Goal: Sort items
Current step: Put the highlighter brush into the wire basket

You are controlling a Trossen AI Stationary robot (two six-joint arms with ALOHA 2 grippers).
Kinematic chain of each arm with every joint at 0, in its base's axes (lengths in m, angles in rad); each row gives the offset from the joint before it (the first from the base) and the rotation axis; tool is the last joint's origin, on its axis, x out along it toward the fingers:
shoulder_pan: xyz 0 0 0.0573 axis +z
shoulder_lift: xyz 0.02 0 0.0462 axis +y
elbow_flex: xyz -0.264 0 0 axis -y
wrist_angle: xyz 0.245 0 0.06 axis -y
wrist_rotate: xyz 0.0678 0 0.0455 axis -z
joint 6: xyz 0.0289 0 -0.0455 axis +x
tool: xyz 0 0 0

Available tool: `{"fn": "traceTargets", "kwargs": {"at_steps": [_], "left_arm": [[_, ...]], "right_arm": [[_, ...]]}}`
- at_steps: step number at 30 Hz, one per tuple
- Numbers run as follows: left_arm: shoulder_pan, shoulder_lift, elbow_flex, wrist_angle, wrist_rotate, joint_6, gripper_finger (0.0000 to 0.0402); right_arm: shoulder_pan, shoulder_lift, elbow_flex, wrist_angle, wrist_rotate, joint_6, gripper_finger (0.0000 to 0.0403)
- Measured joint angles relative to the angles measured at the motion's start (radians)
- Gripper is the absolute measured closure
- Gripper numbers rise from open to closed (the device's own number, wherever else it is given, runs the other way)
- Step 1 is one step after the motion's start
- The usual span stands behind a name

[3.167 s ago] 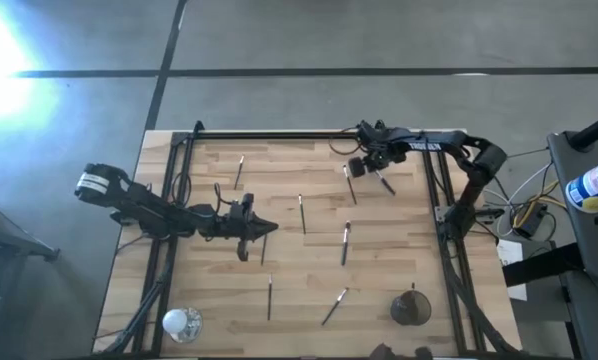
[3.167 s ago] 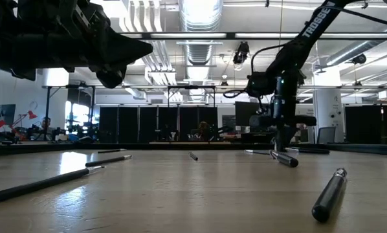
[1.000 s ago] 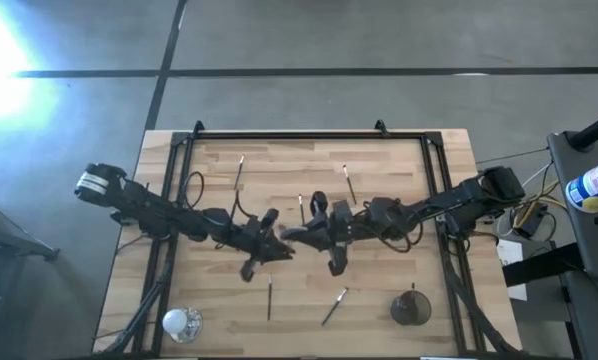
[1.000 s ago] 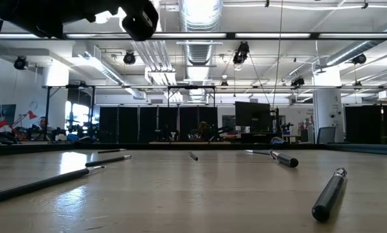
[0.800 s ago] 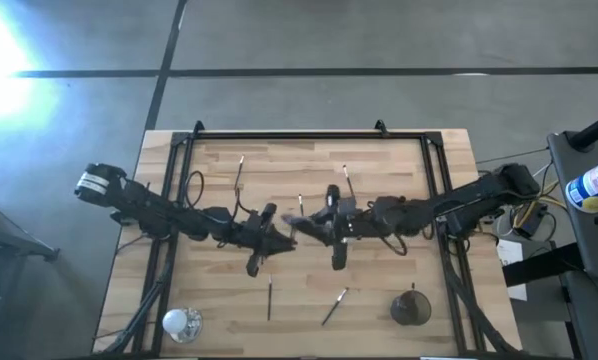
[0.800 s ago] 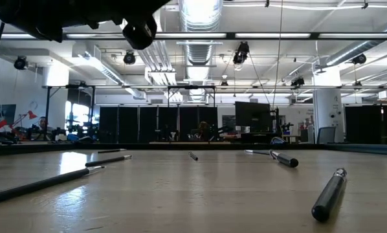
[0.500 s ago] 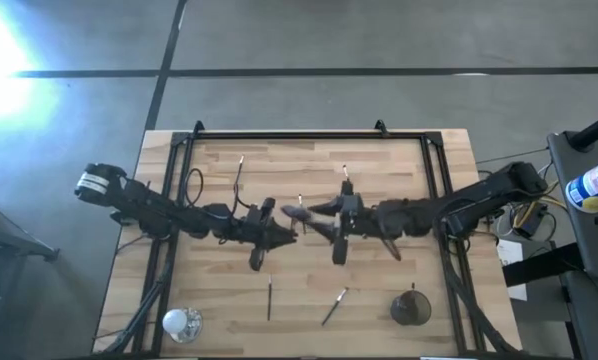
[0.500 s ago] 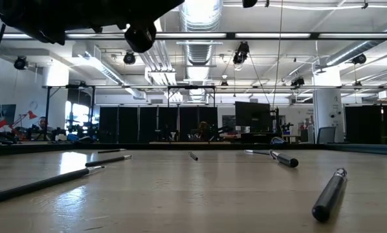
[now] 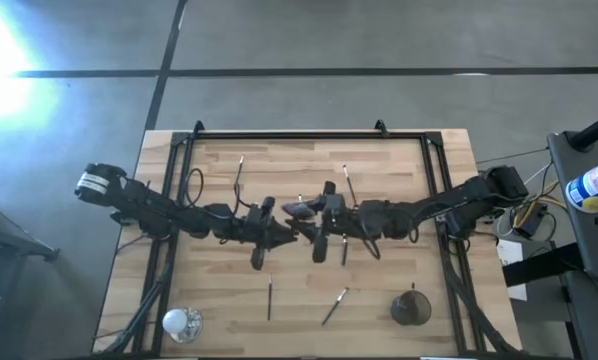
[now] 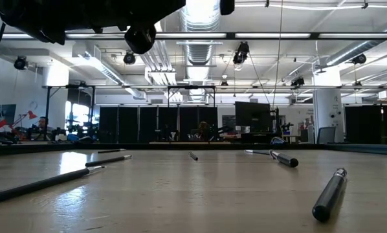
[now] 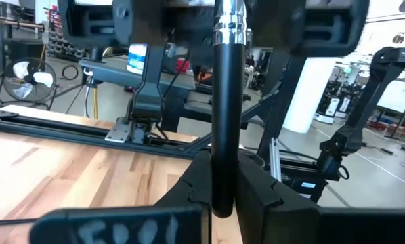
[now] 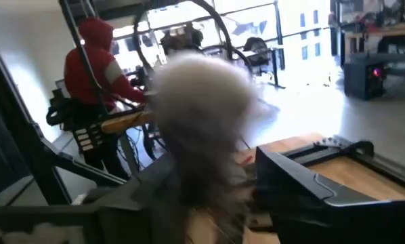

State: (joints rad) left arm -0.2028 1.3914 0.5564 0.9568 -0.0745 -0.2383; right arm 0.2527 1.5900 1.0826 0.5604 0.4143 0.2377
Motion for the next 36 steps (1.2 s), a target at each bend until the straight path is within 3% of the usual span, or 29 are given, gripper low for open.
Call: {"fn": "traceTargets", "kwargs": {"at_steps": [4, 9, 13, 20, 24, 28, 36], "left_arm": [[0.000, 0.000, 0.000, -0.009, -0.013, 0.000, 0.0372], [-0.001, 0.000, -0.002, -0.017, -0.019, 0.003, 0.0372], [-0.002, -0.001, -0.002, -0.028, -0.016, -0.026, 0.0365], [-0.002, -0.003, -0.005, -0.088, -0.019, -0.081, 0.0257], [0.000, -0.003, -0.005, -0.086, -0.022, -0.080, 0.0231], [0.000, -0.003, -0.005, -0.085, -0.038, -0.079, 0.0228], [0.000, -0.003, -0.006, -0.093, -0.059, -0.088, 0.0226]], "right_arm": [[0.004, 0.017, 0.032, -0.003, 0.002, -0.031, 0.0266], [0.019, 0.006, 0.038, -0.030, 0.018, -0.084, 0.0369], [0.050, -0.029, 0.030, -0.089, 0.076, -0.106, 0.0376], [0.156, -0.183, 0.025, -0.381, 0.265, -0.065, 0.0379], [0.260, -0.279, 0.022, -0.620, 0.414, 0.071, 0.0379], [0.373, -0.364, 0.023, -0.873, 0.524, 0.312, 0.0379], [0.578, -0.380, 0.088, -1.384, 0.576, 0.909, 0.0379]]}}
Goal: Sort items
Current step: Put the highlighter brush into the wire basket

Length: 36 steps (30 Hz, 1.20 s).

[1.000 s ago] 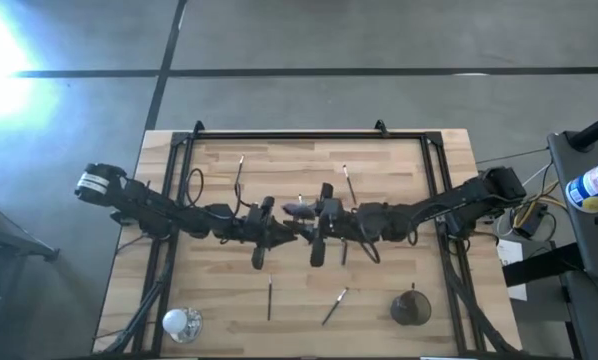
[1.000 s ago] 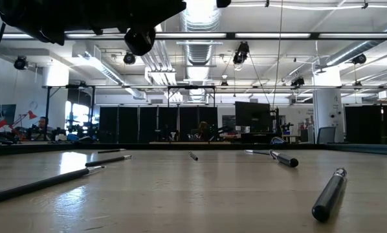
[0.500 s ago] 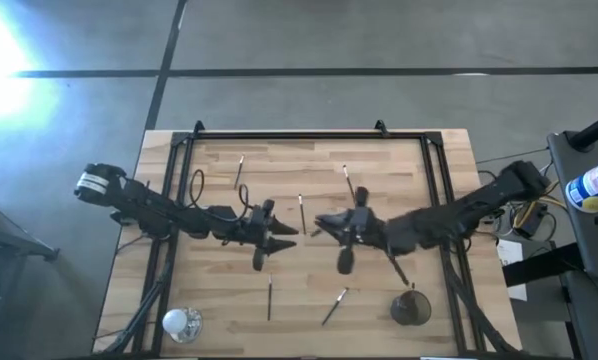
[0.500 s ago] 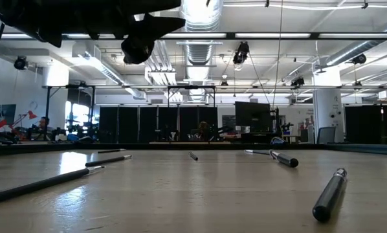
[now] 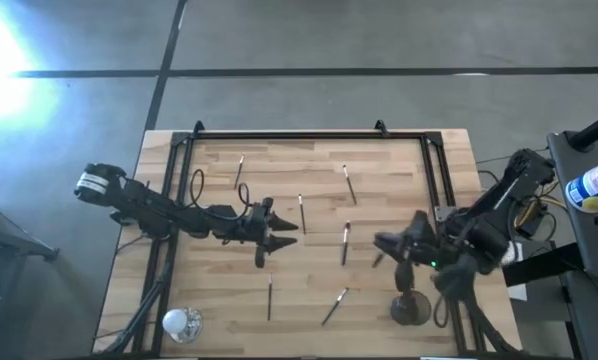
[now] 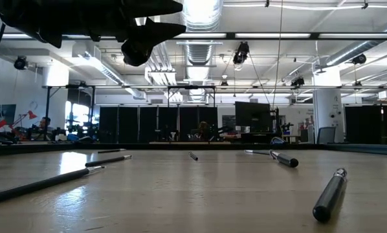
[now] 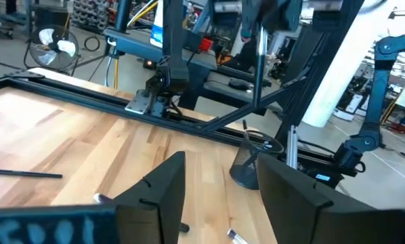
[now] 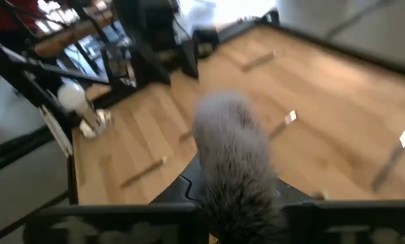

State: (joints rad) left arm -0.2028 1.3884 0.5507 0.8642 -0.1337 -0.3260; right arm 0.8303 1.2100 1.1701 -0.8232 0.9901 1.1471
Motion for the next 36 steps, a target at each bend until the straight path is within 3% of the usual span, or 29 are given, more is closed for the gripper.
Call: {"fn": "traceTargets", "kwargs": {"at_steps": [3, 8, 15, 24, 36], "left_arm": [[0.000, 0.000, 0.000, -0.002, -0.006, -0.015, 0.0226], [0.000, 0.000, 0.000, -0.011, -0.015, -0.016, 0.0226], [0.000, 0.000, 0.000, -0.021, -0.015, -0.016, 0.0226], [0.000, 0.000, 0.000, -0.031, -0.015, -0.015, 0.0226], [0.000, 0.000, 0.000, -0.052, -0.015, -0.008, 0.0226]], "right_arm": [[0.071, 0.053, 0.068, -0.200, -0.017, 0.220, 0.0379], [0.160, 0.196, 0.209, -0.518, -0.134, 0.540, 0.0379], [0.285, 0.382, 0.360, -0.748, -0.231, 0.849, 0.0379], [0.319, 0.525, 0.342, -0.748, -0.268, 0.896, 0.0379], [0.320, 0.585, 0.270, -0.726, -0.320, 0.896, 0.0379]]}}
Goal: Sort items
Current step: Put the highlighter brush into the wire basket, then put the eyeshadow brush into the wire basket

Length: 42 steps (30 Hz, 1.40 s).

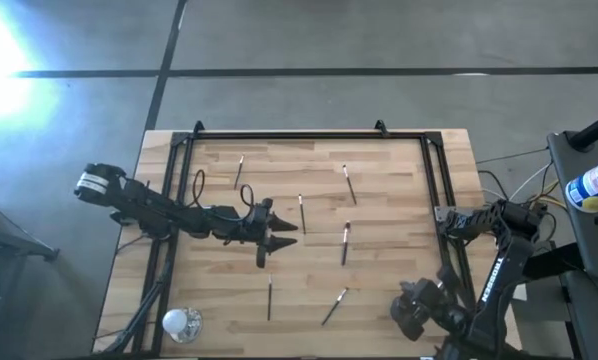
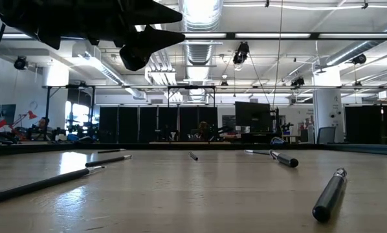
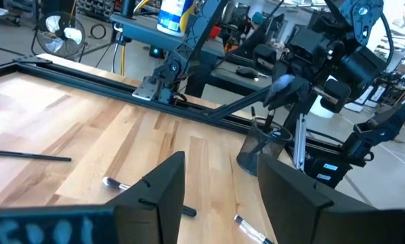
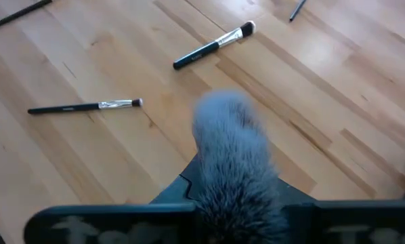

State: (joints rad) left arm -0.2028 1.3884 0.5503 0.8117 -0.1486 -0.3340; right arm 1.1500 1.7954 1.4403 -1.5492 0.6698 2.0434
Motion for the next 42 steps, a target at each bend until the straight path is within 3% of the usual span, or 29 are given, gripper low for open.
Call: {"fn": "traceTargets", "kwargs": {"at_steps": [12, 22, 31, 37, 42], "left_arm": [[0.000, 0.002, 0.000, -0.015, 0.000, 0.000, 0.0226], [0.005, 0.002, 0.000, -0.020, -0.020, 0.019, 0.0226], [0.014, 0.003, 0.000, -0.020, -0.040, 0.037, 0.0226], [0.024, 0.003, 0.000, -0.020, -0.041, 0.055, 0.0226], [0.026, 0.003, 0.000, -0.021, -0.057, 0.054, 0.0226]], "right_arm": [[0.000, 0.000, -0.080, 0.064, -0.017, -0.001, 0.0379], [-0.002, -0.004, -0.085, 0.063, -0.024, -0.023, 0.0322], [-0.002, -0.079, -0.081, 0.062, -0.067, -0.086, 0.0341], [-0.002, -0.172, -0.102, 0.126, 0.076, -0.216, 0.0389], [-0.015, -0.270, -0.199, 0.314, 0.225, -0.456, 0.0395]]}}
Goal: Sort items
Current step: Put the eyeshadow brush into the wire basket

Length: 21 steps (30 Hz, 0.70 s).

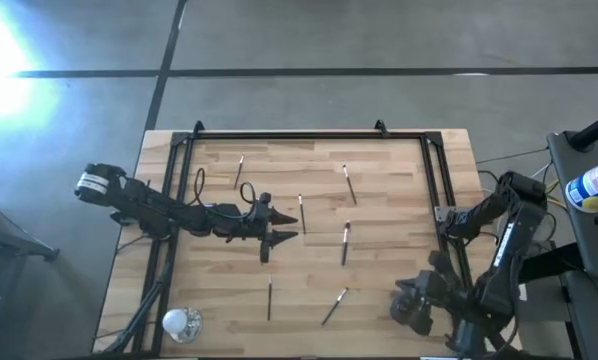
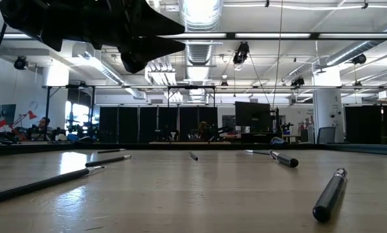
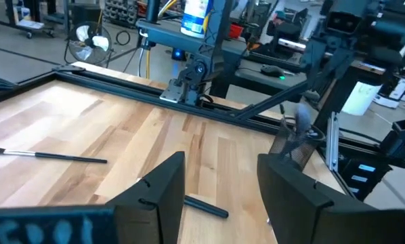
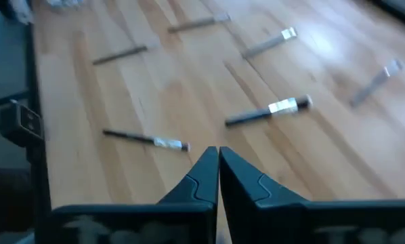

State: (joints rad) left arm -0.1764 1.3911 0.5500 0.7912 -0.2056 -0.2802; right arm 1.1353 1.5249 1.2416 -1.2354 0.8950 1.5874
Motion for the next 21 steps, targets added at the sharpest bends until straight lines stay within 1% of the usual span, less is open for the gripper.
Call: {"fn": "traceTargets", "kwargs": {"at_steps": [3, 5, 10, 12, 14, 17, 19, 21], "left_arm": [[0.000, 0.000, 0.000, 0.000, -0.003, 0.000, 0.0226], [0.000, 0.000, 0.000, 0.000, -0.003, 0.000, 0.0228], [0.000, 0.000, 0.000, -0.008, -0.003, 0.000, 0.0249], [0.000, 0.000, 0.000, -0.016, -0.003, 0.000, 0.0261], [0.000, 0.000, 0.000, -0.017, -0.004, -0.002, 0.0273], [0.000, 0.000, 0.000, -0.017, -0.006, -0.013, 0.0293], [-0.001, 0.000, 0.000, -0.021, -0.006, -0.014, 0.0306], [-0.001, 0.000, 0.000, -0.027, -0.006, -0.014, 0.0317]], "right_arm": [[-0.030, -0.075, -0.106, 0.151, 0.056, -0.143, 0.0395], [-0.062, -0.134, -0.191, 0.283, 0.085, -0.247, 0.0395], [-0.174, -0.285, -0.403, 0.662, 0.094, -0.578, 0.0395], [-0.226, -0.342, -0.477, 0.810, 0.069, -0.712, 0.0395], [-0.279, -0.393, -0.541, 0.938, 0.011, -0.825, 0.0395], [-0.339, -0.451, -0.613, 1.091, -0.079, -0.945, 0.0395], [-0.356, -0.480, -0.631, 1.119, -0.109, -0.977, 0.0395], [-0.360, -0.503, -0.634, 1.113, -0.110, -0.987, 0.0395]]}}
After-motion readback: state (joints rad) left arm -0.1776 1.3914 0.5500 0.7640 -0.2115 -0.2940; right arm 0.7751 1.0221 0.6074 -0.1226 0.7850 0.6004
